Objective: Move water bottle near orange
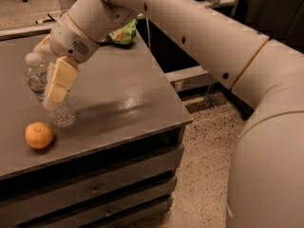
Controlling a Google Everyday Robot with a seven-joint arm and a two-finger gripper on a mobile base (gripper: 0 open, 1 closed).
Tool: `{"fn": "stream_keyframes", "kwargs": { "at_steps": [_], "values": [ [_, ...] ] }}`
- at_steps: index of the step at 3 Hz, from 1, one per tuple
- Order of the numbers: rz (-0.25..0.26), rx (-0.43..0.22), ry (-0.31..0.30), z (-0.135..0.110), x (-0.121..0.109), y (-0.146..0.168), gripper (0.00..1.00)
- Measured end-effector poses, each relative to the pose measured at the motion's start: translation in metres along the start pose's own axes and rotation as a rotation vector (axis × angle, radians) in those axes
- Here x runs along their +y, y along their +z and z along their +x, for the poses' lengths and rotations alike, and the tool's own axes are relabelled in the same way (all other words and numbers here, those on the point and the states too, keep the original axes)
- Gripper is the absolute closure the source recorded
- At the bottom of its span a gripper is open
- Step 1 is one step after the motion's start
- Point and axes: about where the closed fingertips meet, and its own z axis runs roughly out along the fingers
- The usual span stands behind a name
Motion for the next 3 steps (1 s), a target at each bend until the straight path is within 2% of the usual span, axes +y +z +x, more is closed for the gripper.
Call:
{"fn": "stream_keyframes", "kwargs": {
  "at_steps": [1, 2, 3],
  "values": [
    [0.03, -0.008, 0.031, 0.012, 0.0, -0.011, 0.0],
    [0.101, -0.013, 0.073, 0.035, 0.002, -0.041, 0.0],
    [0.241, -0.042, 0.111, 0.063, 0.011, -0.098, 0.0]
  ]
}}
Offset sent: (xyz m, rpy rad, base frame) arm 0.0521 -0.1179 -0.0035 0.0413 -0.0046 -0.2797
